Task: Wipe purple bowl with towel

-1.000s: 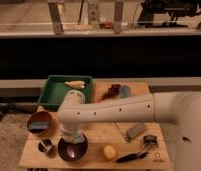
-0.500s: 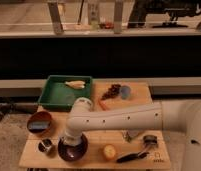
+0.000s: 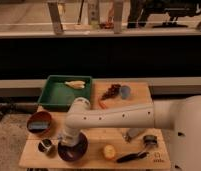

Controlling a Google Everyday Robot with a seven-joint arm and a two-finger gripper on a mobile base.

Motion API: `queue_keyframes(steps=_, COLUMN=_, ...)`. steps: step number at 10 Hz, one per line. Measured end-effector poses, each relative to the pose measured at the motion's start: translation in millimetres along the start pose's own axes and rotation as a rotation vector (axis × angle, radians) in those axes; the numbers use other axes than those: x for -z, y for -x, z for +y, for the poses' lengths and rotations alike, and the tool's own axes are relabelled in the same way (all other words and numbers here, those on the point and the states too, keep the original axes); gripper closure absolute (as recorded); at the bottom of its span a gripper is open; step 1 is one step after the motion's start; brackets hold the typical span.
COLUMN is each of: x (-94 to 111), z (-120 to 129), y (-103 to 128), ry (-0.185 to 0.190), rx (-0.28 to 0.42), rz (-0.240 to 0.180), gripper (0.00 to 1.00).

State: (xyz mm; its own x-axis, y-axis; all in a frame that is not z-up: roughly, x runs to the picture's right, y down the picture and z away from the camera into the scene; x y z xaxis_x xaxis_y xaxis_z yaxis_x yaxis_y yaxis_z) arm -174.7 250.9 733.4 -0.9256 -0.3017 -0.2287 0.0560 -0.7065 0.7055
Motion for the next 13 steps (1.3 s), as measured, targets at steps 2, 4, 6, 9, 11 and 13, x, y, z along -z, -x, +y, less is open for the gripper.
queue_keyframes(steps=2, x=0, z=-7, y=-1, ry=-0.029, rx=0.004, rz=0.004, gripper=1.0)
queue_keyframes(steps=4, x=3, z=-16, y=4, ry=-0.04, rx=0.002, rz=-0.001, gripper=1.0)
queue_keyframes(steps=6, x=7, z=-20, y=11, ry=-0.044, rx=0.009, rz=-0.003, gripper=1.0)
queue_keyframes(steps=9, x=6, z=-22, y=27, ry=-0.051, rx=0.014, rz=-0.005, gripper=1.0)
queue_keyframes(steps=11, x=2, z=-25, y=33, ry=-0.056, rx=0.01, rz=-0.016, gripper=1.0)
queue_keyframes(steps=13, x=4, z=-27, y=39, ry=-0.047, rx=-0.007, rz=-0.029, gripper=1.0)
